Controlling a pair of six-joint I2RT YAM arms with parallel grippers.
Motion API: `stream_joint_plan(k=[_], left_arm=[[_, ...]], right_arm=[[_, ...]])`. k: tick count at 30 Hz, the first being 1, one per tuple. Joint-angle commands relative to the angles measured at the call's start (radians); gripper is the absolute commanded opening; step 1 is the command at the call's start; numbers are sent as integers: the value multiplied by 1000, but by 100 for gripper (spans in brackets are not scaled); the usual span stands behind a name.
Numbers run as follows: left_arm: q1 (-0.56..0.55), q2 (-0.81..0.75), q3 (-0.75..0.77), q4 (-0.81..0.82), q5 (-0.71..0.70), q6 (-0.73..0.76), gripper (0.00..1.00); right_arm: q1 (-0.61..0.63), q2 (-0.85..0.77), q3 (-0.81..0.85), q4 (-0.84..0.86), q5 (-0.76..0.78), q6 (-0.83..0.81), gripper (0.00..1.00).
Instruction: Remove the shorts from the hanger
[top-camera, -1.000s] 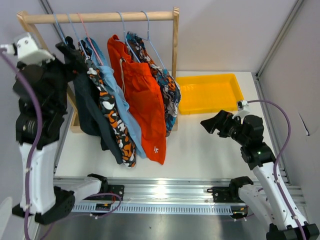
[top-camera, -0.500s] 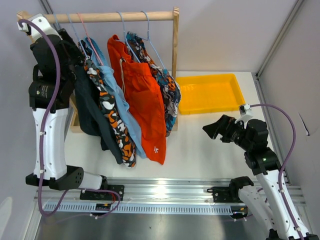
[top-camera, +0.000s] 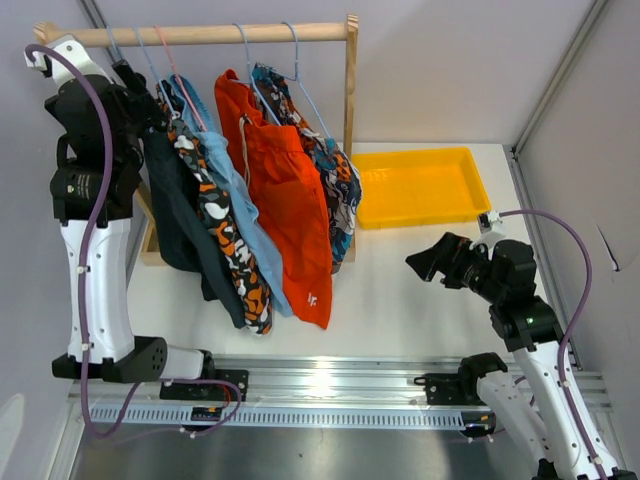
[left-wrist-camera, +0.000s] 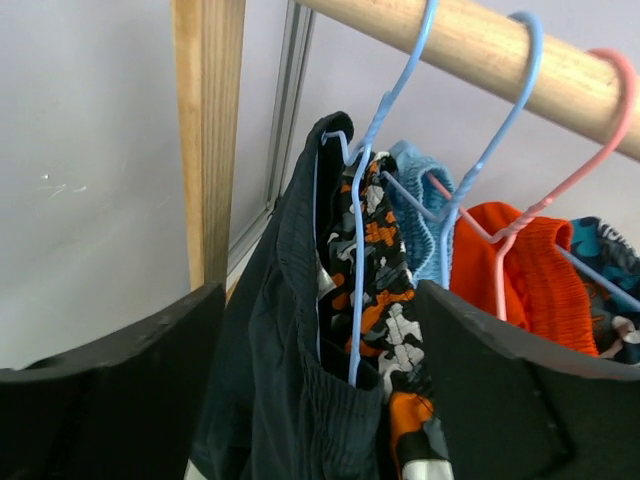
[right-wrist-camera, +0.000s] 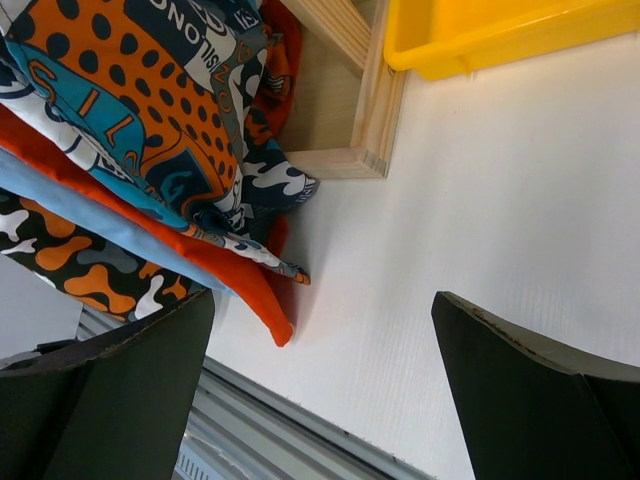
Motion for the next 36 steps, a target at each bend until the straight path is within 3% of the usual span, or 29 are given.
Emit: stream_joint_plan(k=[1, 6, 15, 20, 26, 28, 29, 30, 36], left_arm=[[35, 25, -2, 33, 75, -14, 87], [55, 61, 18, 31, 92, -20, 90], [66, 117, 20, 31, 99, -17, 81], [66, 156, 55, 33, 68, -23, 58], [66, 212, 84, 16, 53, -28, 40], [66, 219, 93, 7, 43, -32, 20], [66, 221, 96, 5, 40, -34, 14], [66, 216, 107, 5, 42, -35, 0], [66, 157, 122, 13, 53, -35, 0]], right_arm=[[6, -29, 29, -11, -7, -11, 99], [6, -43, 23, -29, 2, -18, 99], [6, -49, 22, -32, 4, -23, 99], [6, -47, 19, -31, 7, -27, 99], [7, -46, 26, -40, 16, -37, 99], [10, -44, 25, -37, 14, -34, 99], [7, -43, 23, -37, 14, -34, 100], [7, -44, 22, -34, 14, -34, 99], [7, -40, 35, -29, 16, -35, 99]])
